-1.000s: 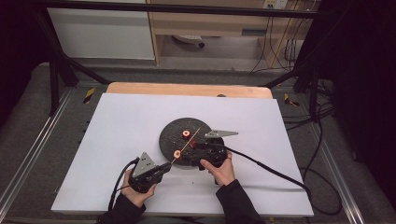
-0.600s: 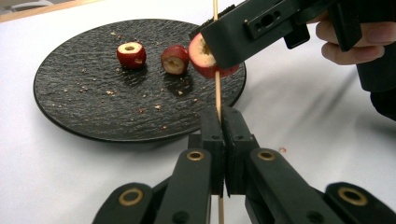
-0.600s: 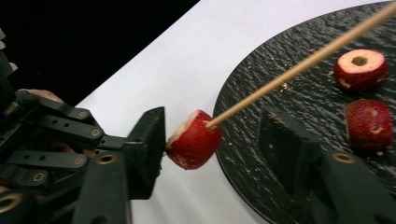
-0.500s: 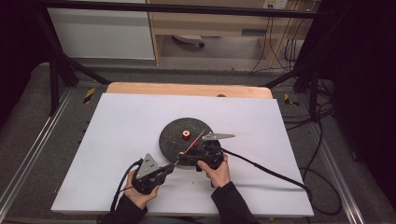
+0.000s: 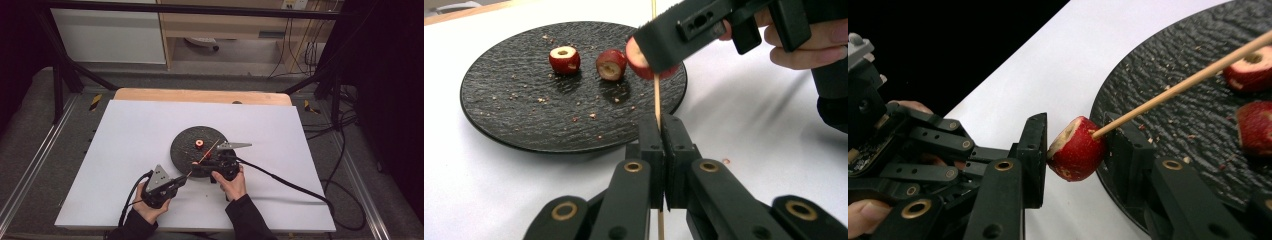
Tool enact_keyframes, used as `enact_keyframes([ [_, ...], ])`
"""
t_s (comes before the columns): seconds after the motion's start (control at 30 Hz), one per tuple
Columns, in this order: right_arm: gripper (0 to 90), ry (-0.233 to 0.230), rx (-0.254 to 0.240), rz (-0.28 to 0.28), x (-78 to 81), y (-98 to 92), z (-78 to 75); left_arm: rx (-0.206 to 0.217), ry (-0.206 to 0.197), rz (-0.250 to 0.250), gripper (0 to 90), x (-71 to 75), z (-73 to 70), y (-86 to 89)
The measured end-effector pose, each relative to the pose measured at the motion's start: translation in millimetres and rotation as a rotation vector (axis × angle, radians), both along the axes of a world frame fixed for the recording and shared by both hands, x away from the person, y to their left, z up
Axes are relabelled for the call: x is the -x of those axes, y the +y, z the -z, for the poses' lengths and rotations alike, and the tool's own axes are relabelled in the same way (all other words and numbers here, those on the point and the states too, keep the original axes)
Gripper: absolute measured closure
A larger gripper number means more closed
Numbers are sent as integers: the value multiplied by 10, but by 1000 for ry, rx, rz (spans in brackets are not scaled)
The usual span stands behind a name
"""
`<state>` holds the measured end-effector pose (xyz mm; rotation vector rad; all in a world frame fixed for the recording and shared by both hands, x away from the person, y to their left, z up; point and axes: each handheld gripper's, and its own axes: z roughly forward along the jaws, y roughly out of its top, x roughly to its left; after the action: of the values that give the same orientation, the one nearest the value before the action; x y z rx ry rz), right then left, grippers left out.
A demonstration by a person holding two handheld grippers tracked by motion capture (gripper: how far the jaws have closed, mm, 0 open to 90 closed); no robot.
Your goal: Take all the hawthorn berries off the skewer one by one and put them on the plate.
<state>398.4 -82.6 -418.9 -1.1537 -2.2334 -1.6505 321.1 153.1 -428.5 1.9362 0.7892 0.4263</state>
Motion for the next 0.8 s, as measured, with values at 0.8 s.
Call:
enact_keyframes([
  [0.8, 642, -86, 11, 132, -334, -431, -556, 19, -14, 8, 881, 25, -38, 74],
])
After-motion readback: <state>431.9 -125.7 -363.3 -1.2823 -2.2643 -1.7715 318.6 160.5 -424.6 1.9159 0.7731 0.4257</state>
